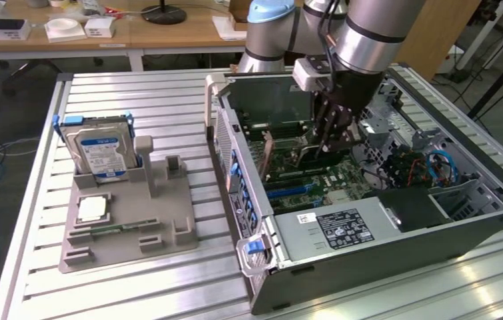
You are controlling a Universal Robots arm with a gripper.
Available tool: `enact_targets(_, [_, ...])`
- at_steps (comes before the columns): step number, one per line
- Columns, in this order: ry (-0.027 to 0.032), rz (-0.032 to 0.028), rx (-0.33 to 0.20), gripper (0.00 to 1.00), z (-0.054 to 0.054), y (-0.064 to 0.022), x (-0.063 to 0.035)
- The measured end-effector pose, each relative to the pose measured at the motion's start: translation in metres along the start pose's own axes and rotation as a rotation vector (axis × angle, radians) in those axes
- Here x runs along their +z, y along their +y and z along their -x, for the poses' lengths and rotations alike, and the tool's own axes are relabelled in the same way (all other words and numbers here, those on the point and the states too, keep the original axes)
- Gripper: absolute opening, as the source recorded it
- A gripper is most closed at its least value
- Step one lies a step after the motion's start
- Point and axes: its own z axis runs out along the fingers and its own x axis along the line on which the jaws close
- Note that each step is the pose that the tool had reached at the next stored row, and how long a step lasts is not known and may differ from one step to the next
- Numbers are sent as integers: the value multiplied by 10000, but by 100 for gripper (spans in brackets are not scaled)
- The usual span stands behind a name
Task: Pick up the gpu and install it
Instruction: 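Insert the gpu into the slot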
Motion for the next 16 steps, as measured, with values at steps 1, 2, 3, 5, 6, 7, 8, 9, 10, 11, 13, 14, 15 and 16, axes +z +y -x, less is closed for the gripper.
enact_targets(1, [0,-2,0,26,0,6,19])
enact_targets(2, [-1,-3,-1,26,-1,10,37])
enact_targets(3, [1,-3,-1,26,-1,15,55])
enact_targets(5, [1,-3,0,26,-2,25,74])
enact_targets(6, [2,-2,-2,26,-3,27,74])
enact_targets(7, [1,-3,-1,26,-5,31,76])
enact_targets(8, [-1,-4,-1,26,-6,36,78])
enact_targets(9, [-1,-4,-1,26,-8,44,81])
enact_targets(10, [-1,-3,-2,26,-10,53,84])
enact_targets(11, [-1,-4,-2,26,-12,64,89])
enact_targets(13, [1,-3,-1,26,-16,86,98])
enact_targets(14, [0,-3,0,26,-18,94,101])
enact_targets(15, [0,-3,0,26,-20,98,104])
enact_targets(16, [0,-3,-1,26,-23,100,106])
